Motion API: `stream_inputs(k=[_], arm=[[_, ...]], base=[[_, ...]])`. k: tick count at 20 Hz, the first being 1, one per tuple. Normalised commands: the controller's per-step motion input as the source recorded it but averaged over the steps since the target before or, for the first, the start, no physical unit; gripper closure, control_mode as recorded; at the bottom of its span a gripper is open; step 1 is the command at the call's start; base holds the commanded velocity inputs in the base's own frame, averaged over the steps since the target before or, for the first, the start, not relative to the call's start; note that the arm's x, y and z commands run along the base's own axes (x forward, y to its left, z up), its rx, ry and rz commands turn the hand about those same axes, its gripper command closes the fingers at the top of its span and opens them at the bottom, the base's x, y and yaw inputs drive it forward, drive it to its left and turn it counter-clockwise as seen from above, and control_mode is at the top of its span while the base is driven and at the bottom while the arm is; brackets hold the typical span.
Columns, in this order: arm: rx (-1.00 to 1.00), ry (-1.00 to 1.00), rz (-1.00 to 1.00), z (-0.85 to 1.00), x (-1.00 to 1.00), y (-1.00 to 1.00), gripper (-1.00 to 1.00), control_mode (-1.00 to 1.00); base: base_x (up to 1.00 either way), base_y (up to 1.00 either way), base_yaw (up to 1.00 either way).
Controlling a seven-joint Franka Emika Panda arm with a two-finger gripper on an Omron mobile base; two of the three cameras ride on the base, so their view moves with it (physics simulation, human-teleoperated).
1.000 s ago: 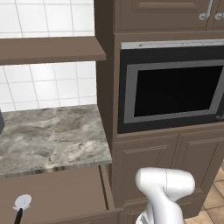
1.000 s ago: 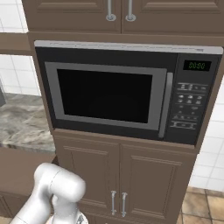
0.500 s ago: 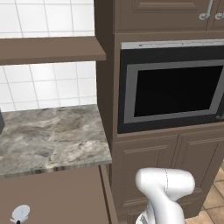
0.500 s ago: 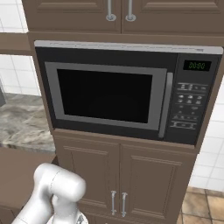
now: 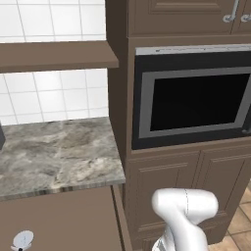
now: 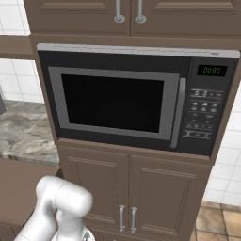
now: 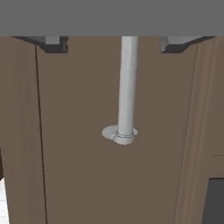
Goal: Take the pizza cutter from the drawer on the left and place it on the dining counter for cutting.
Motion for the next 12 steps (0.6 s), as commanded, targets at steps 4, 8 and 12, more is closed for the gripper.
stream_inputs(k=[4,8,12], arm=[[0.0,-0.02,0.0,0.21,-0.59,0.11,-1.0,-1.0],[0.01,0.0,-0.02,0.7,-0.58,0.04,-1.0,-1.0],[0.05,0.04,-0.05,1.0,-0.31,0.0,-1.0,-1.0]], base=[[0.0,0.0,0.0],[0.0,0.0,0.0],[0.0,0.0,0.0]])
